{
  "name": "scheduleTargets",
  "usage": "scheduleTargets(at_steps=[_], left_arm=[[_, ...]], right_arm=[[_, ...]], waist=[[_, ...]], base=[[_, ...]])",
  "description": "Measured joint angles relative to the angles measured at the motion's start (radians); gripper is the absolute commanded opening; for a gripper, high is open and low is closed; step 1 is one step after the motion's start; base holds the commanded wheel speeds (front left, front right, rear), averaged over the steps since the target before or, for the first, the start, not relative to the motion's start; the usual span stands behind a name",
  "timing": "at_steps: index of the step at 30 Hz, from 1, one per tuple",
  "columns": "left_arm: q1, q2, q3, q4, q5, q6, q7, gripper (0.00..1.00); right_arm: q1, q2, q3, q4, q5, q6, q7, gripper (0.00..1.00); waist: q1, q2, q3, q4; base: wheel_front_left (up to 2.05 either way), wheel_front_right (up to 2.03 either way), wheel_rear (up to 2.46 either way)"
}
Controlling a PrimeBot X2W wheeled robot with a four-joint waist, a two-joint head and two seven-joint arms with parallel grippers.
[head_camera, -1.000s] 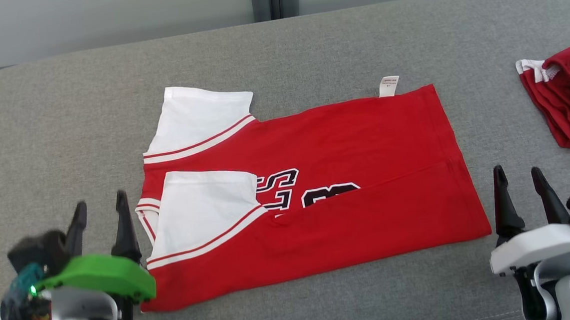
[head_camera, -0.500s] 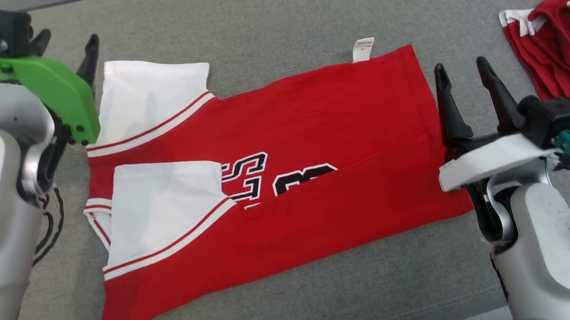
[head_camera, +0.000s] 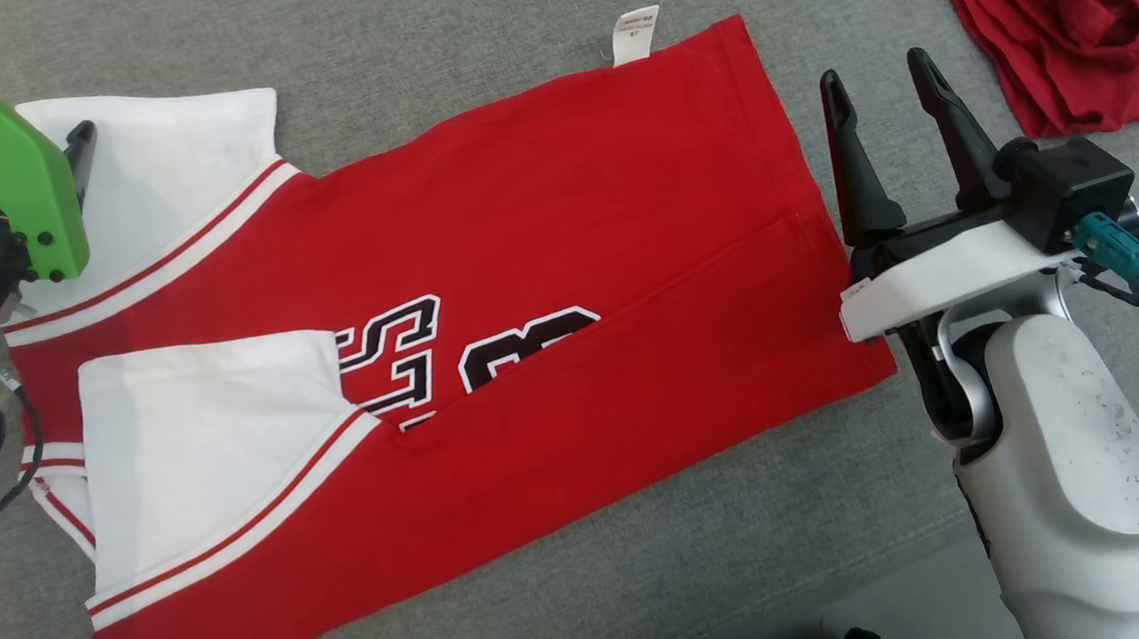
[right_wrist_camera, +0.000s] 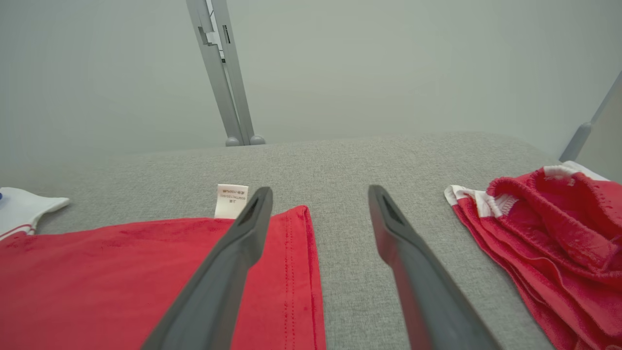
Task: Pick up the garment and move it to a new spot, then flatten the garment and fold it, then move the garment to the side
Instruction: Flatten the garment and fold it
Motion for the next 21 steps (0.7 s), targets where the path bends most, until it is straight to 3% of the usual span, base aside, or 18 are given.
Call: scheduleTargets(at_steps=[7, 12, 13, 17, 21], left_arm=[[0.002, 0.012, 0.012, -0.001, -0.016, 0.012, 0.012, 1.0], [0.002, 0.011, 0.015, -0.011, -0.026, 0.019, 0.029, 0.06], [0.001, 0.009, 0.019, -0.014, -0.031, 0.021, 0.028, 0.0], [-0.003, -0.002, 0.03, -0.025, -0.037, 0.032, -0.004, 0.0], [-0.011, -0.019, 0.042, -0.037, -0.048, 0.038, -0.045, 0.0]], right_arm=[[-0.002, 0.0, 0.001, 0.012, -0.004, 0.0, -0.008, 1.0], [-0.03, 0.0, 0.02, 0.014, -0.006, 0.0, 0.003, 1.0], [-0.04, 0.0, 0.026, 0.02, -0.008, 0.0, 0.009, 1.0], [-0.093, -0.009, 0.046, 0.066, -0.03, 0.0, 0.047, 1.0], [-0.171, -0.076, 0.085, 0.156, -0.032, 0.0, 0.11, 1.0]], waist=[[0.0, 0.0, 0.025, -0.025], [0.0, 0.0, 0.031, -0.023], [0.0, 0.0, 0.032, -0.022], [0.0, 0.0, 0.031, -0.012], [0.0, 0.0, 0.026, 0.009]], base=[[0.0, 0.0, 0.0], [0.0, 0.0, 0.0], [0.0, 0.0, 0.0], [0.0, 0.0, 0.0], [0.0, 0.0, 0.0]])
